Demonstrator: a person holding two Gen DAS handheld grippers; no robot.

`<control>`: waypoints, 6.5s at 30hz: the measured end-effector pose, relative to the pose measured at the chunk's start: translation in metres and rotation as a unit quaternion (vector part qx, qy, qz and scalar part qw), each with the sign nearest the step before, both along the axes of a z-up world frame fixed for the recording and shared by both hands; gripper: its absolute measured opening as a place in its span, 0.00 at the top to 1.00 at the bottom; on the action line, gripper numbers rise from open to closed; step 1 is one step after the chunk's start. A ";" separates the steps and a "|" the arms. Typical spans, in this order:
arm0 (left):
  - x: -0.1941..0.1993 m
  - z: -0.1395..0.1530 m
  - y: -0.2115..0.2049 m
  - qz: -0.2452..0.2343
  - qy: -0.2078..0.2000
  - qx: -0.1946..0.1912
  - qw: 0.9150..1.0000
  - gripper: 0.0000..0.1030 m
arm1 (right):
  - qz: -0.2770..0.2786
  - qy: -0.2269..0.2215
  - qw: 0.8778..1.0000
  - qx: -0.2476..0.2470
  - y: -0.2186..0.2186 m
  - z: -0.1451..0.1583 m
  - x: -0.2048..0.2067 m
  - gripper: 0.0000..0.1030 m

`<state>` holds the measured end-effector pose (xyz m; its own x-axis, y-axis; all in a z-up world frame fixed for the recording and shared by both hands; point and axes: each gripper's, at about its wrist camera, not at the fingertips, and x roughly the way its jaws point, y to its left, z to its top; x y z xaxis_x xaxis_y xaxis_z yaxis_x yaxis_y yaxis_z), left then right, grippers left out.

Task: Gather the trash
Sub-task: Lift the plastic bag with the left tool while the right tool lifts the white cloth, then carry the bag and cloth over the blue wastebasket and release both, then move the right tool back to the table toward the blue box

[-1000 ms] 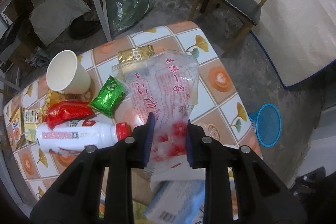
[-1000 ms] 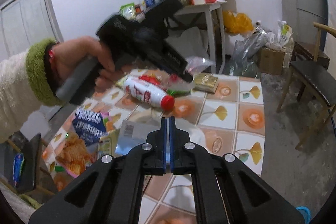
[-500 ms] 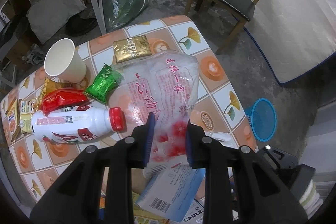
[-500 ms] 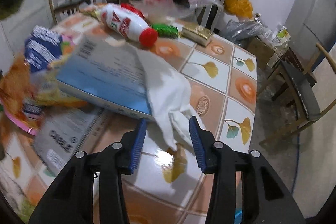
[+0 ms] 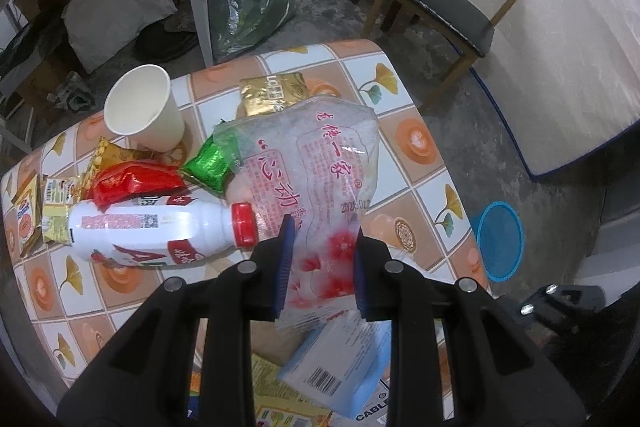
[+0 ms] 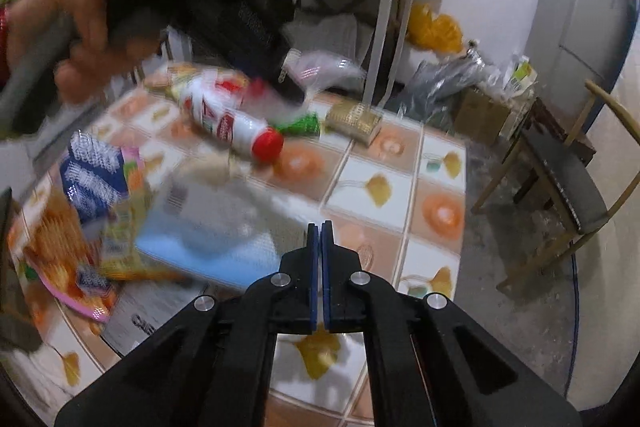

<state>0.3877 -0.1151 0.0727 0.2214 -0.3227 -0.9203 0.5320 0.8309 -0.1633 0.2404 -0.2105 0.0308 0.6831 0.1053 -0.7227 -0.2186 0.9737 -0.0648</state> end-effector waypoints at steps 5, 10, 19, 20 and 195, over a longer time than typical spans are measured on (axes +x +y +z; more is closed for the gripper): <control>-0.009 0.016 0.007 0.003 -0.015 -0.004 1.000 0.76 | -0.010 -0.041 0.999 0.017 -0.002 0.035 -0.005 0.99; -0.025 0.037 0.009 -0.003 -0.024 -0.019 1.000 0.76 | -0.024 -0.086 0.996 0.022 -0.007 0.070 -0.021 0.99; -0.070 0.058 -0.014 -0.047 -0.043 -0.027 0.998 0.76 | -0.040 -0.082 0.992 0.081 -0.043 0.087 -0.063 0.99; -0.075 0.058 -0.019 -0.053 -0.043 -0.026 0.997 0.76 | -0.039 -0.068 0.993 0.091 -0.045 0.078 -0.065 0.95; -0.212 -0.044 0.093 -0.029 -0.149 0.002 0.988 0.40 | -0.209 0.241 0.675 0.665 -0.049 -0.137 -0.021 0.18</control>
<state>0.1758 -0.0225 0.0290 0.4633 -0.3396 -0.8185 0.6026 0.7980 0.0100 0.2189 -0.2597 -0.1060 0.5733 0.7507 -0.3283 0.4099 0.0841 0.9082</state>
